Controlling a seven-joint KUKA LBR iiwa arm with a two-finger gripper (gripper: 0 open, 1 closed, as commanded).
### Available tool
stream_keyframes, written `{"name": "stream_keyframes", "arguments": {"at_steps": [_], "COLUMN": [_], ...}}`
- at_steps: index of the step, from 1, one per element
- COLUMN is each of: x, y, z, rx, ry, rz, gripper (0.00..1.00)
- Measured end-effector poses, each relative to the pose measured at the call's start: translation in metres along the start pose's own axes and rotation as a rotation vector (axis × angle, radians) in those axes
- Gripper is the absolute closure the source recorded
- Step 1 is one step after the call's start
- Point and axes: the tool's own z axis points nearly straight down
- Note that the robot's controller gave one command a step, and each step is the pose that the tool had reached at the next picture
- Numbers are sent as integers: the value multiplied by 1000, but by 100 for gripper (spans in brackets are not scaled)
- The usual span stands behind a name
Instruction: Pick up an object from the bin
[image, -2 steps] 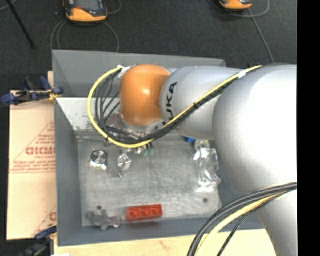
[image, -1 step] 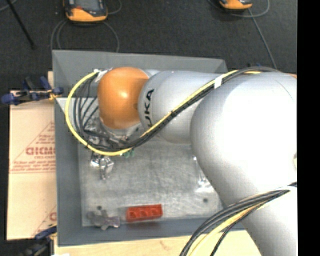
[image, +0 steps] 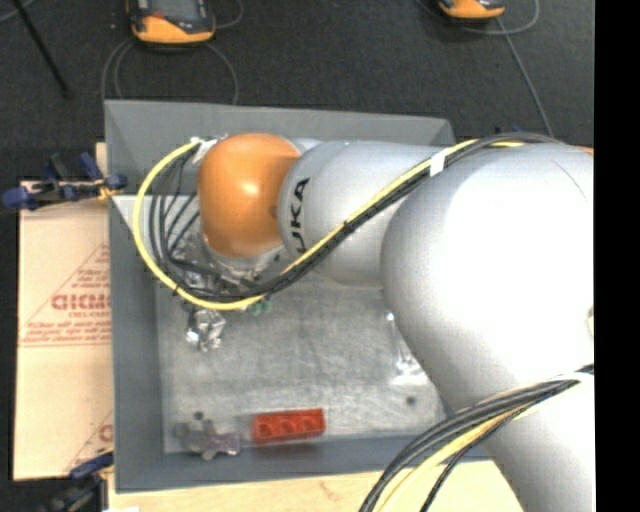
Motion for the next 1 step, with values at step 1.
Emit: {"name": "stream_keyframes", "arguments": {"at_steps": [1], "x": [11], "y": [12], "z": [-126], "rx": [3], "ry": [-6], "rz": [-172], "gripper": [100]}}
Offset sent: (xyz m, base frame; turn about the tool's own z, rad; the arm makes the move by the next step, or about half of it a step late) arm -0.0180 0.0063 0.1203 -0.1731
